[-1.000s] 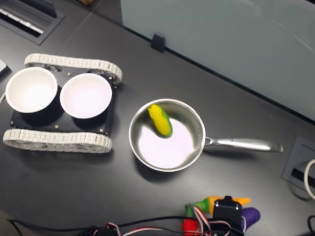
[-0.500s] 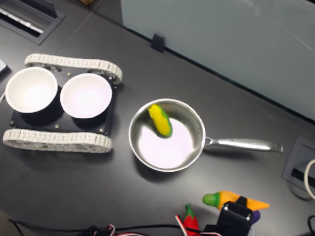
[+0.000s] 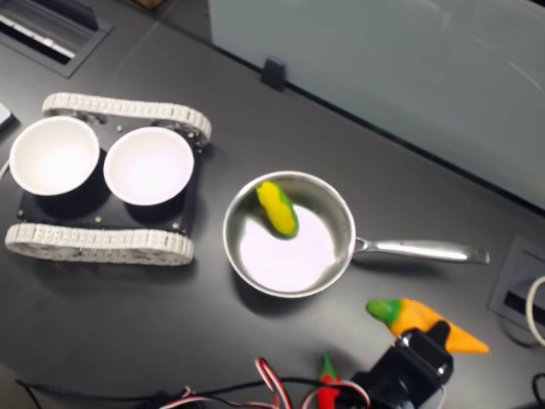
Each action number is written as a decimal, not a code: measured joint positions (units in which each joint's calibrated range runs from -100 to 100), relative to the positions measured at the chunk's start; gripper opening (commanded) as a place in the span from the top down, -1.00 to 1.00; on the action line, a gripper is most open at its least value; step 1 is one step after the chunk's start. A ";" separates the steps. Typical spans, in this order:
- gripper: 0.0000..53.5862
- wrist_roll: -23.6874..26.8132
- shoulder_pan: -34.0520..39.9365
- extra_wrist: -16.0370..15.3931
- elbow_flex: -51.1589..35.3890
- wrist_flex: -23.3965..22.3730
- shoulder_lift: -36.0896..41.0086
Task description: Pick up the carrot and place them in the pan
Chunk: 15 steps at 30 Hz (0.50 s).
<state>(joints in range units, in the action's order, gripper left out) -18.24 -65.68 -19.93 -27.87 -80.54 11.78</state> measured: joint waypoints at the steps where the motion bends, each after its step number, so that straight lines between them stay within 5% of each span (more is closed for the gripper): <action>1: 1.00 0.63 1.21 1.01 0.72 0.42 0.76; 15: 1.00 6.54 21.23 16.16 16.47 7.05 12.29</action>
<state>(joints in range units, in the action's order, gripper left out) -11.70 -44.44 -3.76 -11.40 -73.48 24.07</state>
